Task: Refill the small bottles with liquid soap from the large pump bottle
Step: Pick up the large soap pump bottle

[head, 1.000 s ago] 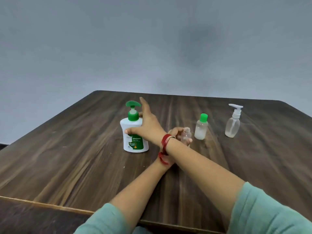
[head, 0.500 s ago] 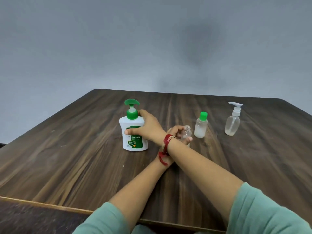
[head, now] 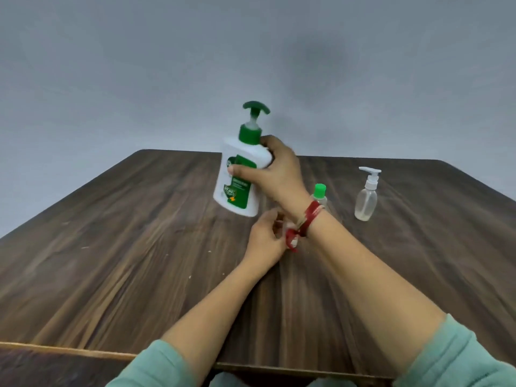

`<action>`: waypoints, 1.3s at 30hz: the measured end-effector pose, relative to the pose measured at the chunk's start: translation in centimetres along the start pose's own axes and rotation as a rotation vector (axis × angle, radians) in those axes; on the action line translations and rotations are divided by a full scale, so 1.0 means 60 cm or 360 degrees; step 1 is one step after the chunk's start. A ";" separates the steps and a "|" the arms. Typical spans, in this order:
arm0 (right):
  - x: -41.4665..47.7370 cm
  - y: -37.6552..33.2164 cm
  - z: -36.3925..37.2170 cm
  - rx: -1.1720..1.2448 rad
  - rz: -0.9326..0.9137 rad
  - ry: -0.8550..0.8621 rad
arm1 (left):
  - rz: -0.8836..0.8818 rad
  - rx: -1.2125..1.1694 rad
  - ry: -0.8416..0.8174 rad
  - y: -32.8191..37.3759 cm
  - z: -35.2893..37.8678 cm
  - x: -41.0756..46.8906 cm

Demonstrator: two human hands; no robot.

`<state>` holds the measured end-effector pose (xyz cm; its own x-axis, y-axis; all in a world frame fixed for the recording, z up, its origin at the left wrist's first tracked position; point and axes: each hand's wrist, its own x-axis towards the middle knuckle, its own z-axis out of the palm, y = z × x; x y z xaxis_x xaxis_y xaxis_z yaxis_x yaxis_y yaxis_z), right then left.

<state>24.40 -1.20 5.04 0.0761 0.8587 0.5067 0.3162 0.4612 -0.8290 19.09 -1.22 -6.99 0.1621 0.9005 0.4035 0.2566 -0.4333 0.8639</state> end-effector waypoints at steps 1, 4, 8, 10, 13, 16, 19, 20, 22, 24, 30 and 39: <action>-0.001 0.001 -0.019 -0.0028 -0.0027 0.0061 | 0.0017 -0.0038 0.0001 -0.001 0.002 0.000; -0.008 0.018 -0.071 -0.0113 -0.0030 0.0219 | -0.0063 -0.0066 0.0002 -0.013 0.002 0.004; -0.024 0.050 -0.131 -0.0229 0.0029 0.0391 | -0.0071 0.0016 0.0096 -0.014 -0.001 0.006; -0.035 0.067 -0.152 -0.0310 0.0068 0.0428 | -0.0108 0.0032 0.0187 -0.017 -0.006 0.007; -0.062 0.096 -0.167 -0.0425 0.0098 0.0425 | -0.0113 0.0034 0.0310 -0.019 -0.014 0.007; -0.090 0.130 -0.163 -0.0511 0.0115 0.0420 | -0.0132 0.0047 0.0359 -0.015 -0.018 0.006; -0.105 0.153 -0.156 -0.0527 0.0178 0.0522 | -0.0140 0.0022 0.0343 -0.013 -0.017 0.004; -0.106 0.155 -0.154 -0.0523 0.0182 0.0553 | -0.0128 0.0027 0.0342 -0.014 -0.017 0.004; -0.106 0.156 -0.147 -0.0495 0.0183 0.0573 | -0.0111 0.0038 0.0336 -0.016 -0.015 0.003; -0.107 0.158 -0.138 -0.0494 0.0169 0.0568 | -0.0104 0.0042 0.0325 -0.018 -0.015 0.003; -0.110 0.179 -0.141 -0.0323 0.0260 0.0371 | -0.0071 0.0054 0.0315 -0.019 -0.015 0.003; -0.112 0.196 -0.177 0.0318 0.0431 -0.0255 | -0.0070 0.0050 0.0296 -0.015 -0.016 0.002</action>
<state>37.65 -3.93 -5.62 -0.0224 0.9723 0.2326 0.1129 0.2336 -0.9658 17.95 -0.70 -7.45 -0.0284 0.9085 0.4168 0.2898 -0.3916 0.8733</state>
